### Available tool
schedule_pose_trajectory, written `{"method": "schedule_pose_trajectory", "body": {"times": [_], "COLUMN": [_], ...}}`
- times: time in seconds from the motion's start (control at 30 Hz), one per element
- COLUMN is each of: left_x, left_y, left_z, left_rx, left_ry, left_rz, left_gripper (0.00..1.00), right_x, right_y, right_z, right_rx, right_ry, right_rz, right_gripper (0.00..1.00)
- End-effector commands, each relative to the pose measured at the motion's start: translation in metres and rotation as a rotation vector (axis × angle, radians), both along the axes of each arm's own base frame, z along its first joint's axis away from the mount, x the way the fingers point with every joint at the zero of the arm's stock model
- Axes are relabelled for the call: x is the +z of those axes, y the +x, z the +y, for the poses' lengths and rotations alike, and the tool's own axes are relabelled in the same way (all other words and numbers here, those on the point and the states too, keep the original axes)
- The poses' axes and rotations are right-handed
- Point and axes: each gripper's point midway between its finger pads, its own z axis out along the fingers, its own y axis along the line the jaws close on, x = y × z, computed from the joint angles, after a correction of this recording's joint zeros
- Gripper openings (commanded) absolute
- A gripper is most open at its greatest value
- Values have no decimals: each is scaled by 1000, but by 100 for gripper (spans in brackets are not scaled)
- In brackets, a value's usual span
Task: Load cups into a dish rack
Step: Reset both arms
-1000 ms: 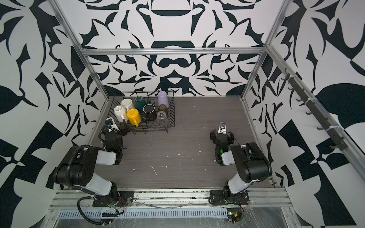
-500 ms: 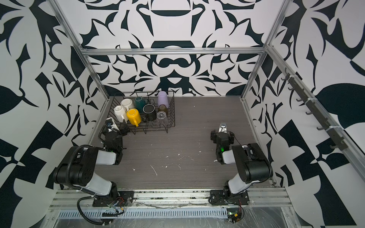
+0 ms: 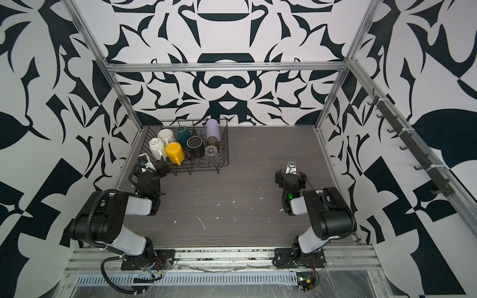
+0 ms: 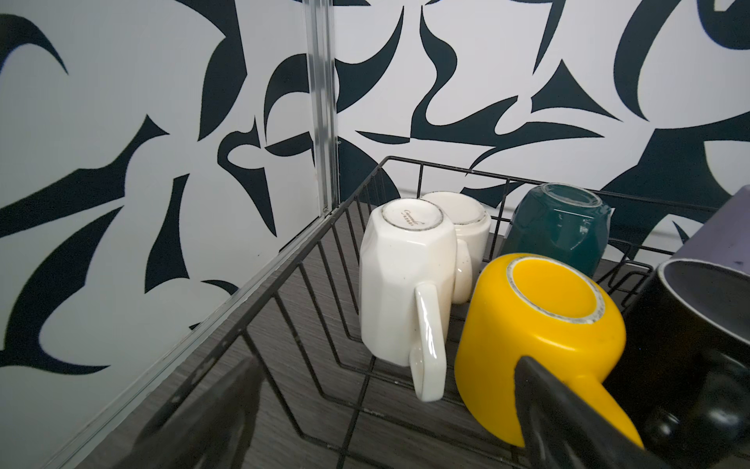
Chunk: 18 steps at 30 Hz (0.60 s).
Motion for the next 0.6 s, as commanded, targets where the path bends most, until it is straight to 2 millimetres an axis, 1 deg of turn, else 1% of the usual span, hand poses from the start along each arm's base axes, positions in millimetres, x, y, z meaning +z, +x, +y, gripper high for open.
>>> {"method": "schedule_pose_trajectory", "body": {"times": [0.0, 0.03, 0.07, 0.13, 0.2, 0.3, 0.37, 0.4, 0.57], "left_x": [-50, -50, -50, -51, -51, -50, -50, -50, -50], "left_y": [-9, -9, -9, -10, -10, -9, -9, -9, -9], "left_z": [5, 5, 4, 5, 5, 4, 5, 4, 5], "left_rx": [10, 10, 9, 10, 10, 9, 10, 9, 10], "left_ry": [59, 60, 59, 60, 60, 59, 59, 59, 59], "left_rz": [206, 206, 204, 208, 207, 204, 206, 205, 206], "left_gripper": [99, 99, 99, 99, 99, 99, 99, 99, 99], "right_x": [14, 12, 13, 15, 17, 15, 13, 14, 13], "right_y": [10, 15, 16, 12, 9, 9, 15, 16, 15], "right_z": [8, 16, 16, -1, -4, -4, 9, 12, 11], "right_rx": [51, 98, 95, -11, -30, -32, 53, 68, 68], "right_ry": [11, 1, 6, 5, 5, 4, 6, 12, 11], "right_rz": [-37, -15, -15, -32, -51, -38, -20, -24, -17], "right_gripper": [100, 100, 100, 100, 100, 100, 100, 100, 100]}}
